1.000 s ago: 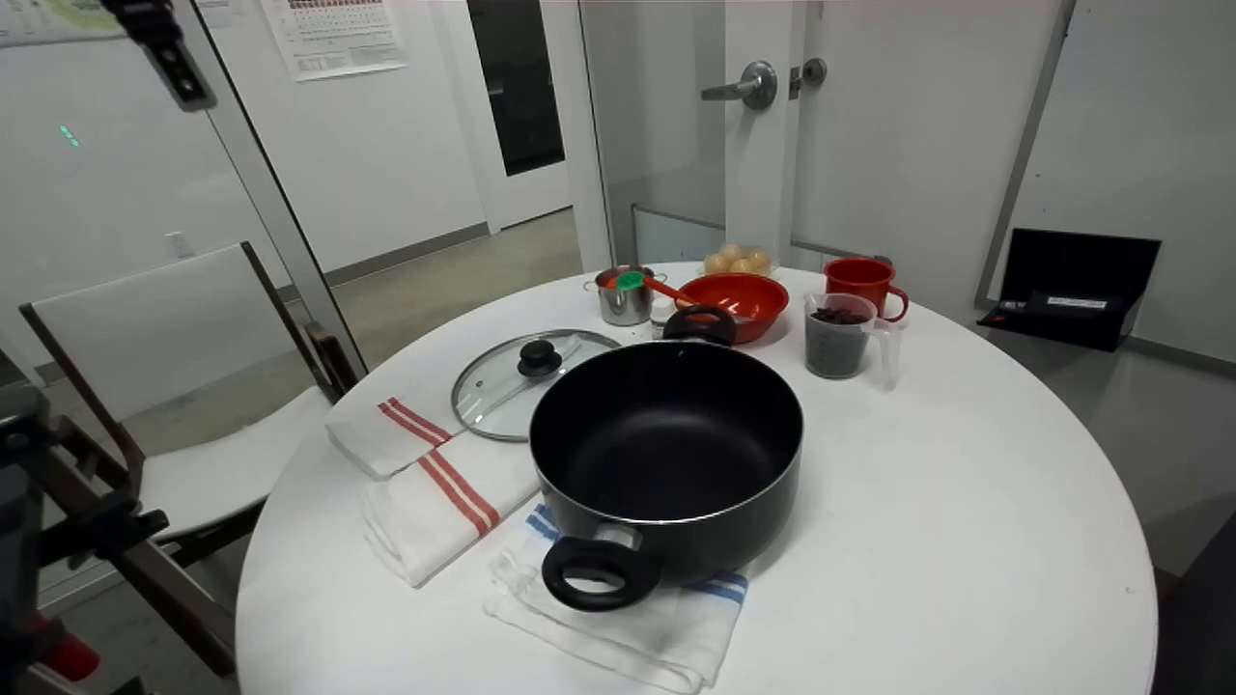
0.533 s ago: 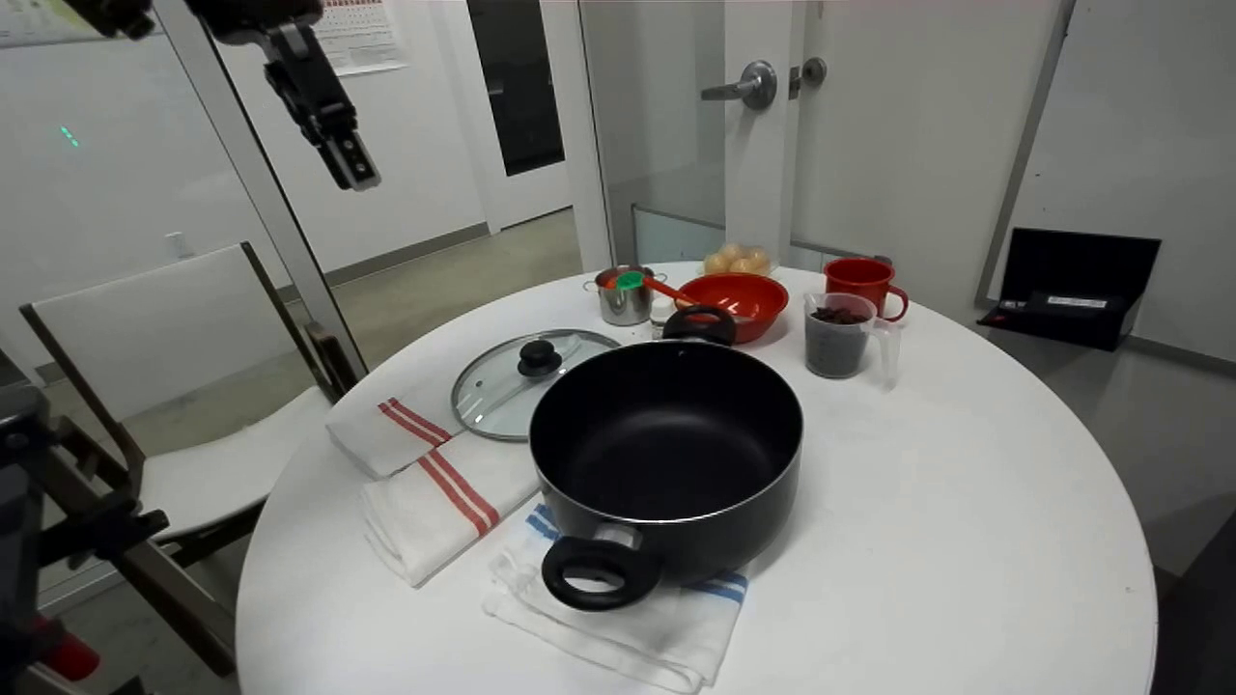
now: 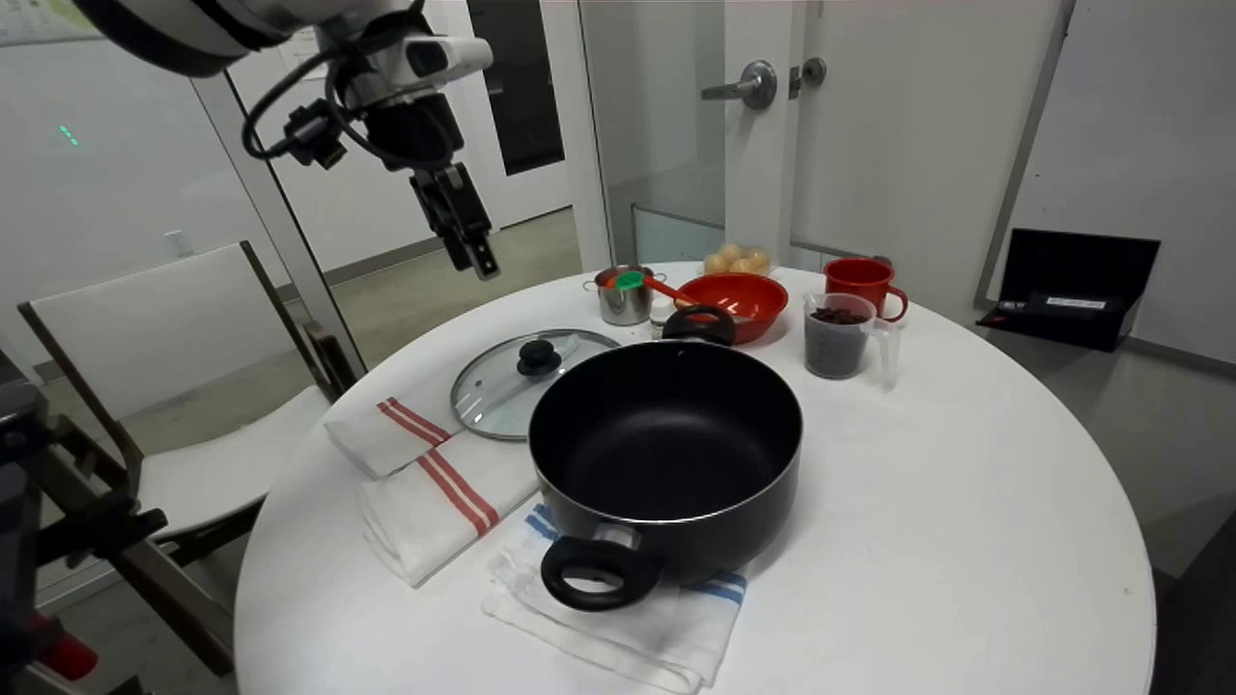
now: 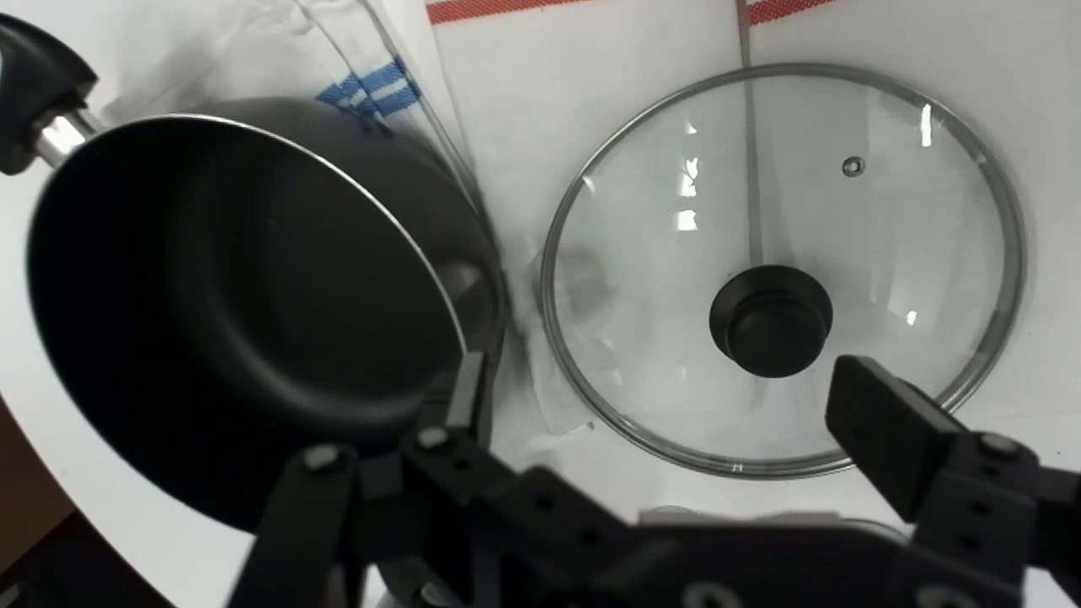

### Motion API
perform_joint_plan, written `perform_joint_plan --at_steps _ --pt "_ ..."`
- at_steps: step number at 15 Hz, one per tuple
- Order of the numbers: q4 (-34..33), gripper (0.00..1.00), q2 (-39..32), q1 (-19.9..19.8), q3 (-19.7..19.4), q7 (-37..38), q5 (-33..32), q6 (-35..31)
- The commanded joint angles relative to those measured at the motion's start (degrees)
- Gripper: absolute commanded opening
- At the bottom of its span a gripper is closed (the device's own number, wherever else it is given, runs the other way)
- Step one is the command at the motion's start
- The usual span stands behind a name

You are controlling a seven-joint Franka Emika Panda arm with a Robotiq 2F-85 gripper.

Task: Put the glass lid on the pot.

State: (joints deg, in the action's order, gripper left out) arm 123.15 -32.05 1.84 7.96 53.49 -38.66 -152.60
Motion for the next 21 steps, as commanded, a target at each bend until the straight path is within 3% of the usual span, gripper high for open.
perform_joint_plan --at_steps 1,5,10,21 --pt "-11.1 1.0 -10.5 6.7 -4.8 -5.4 8.5 -0.7" --pt "-18.3 1.0 -16.7 10.0 -7.0 -11.8 18.7 0.1" --pt "-25.9 1.0 -22.8 10.2 -8.7 -18.8 27.8 1.6" --pt "-32.7 1.0 -30.1 11.1 -9.9 -24.8 37.2 2.5"
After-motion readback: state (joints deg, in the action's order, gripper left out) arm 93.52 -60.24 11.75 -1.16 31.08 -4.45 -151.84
